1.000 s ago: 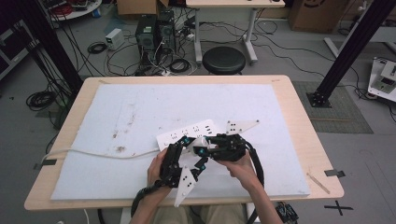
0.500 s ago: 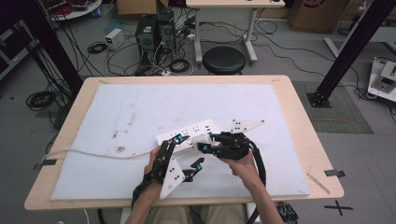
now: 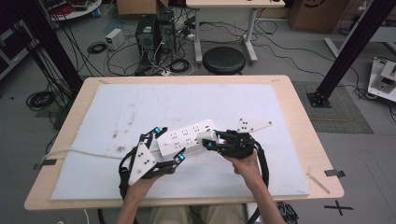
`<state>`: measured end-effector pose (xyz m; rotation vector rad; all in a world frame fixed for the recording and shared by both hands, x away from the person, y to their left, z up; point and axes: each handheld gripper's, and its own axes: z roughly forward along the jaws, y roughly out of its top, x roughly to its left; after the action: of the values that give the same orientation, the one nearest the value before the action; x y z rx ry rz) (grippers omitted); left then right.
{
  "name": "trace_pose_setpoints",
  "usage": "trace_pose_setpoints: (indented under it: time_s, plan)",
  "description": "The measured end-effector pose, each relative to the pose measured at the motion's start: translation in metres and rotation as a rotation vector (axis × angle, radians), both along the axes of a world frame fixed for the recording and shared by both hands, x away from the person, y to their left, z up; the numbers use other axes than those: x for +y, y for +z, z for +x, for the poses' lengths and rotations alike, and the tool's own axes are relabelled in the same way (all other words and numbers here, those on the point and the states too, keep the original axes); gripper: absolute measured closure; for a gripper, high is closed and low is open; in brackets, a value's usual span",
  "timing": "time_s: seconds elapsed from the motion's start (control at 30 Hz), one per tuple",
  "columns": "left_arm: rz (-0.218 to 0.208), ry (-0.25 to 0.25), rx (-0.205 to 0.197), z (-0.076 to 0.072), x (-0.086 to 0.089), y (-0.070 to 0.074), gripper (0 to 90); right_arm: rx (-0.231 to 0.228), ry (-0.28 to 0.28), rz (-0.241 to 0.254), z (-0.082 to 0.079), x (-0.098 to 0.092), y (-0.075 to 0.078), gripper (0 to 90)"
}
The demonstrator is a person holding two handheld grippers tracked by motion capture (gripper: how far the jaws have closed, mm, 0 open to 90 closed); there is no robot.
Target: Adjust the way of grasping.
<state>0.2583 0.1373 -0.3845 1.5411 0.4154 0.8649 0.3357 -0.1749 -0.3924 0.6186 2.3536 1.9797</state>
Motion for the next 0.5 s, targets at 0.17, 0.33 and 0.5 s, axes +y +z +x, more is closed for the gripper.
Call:
trace_pose_setpoints:
  time_s: [0.17,0.33,0.5]
  plan:
    - [-0.002,0.055,0.048,0.002,0.021,0.006,21.6,-0.017,-0.002,0.013,-0.001,-0.002,0.001,62.9]
    - [-0.036,0.102,0.109,0.007,0.045,0.002,21.6,-0.027,-0.024,0.015,-0.002,-0.004,0.002,62.9]
    - [-0.092,0.166,0.184,0.012,0.074,-0.010,21.6,-0.039,-0.039,0.013,-0.003,-0.006,0.002,62.9]
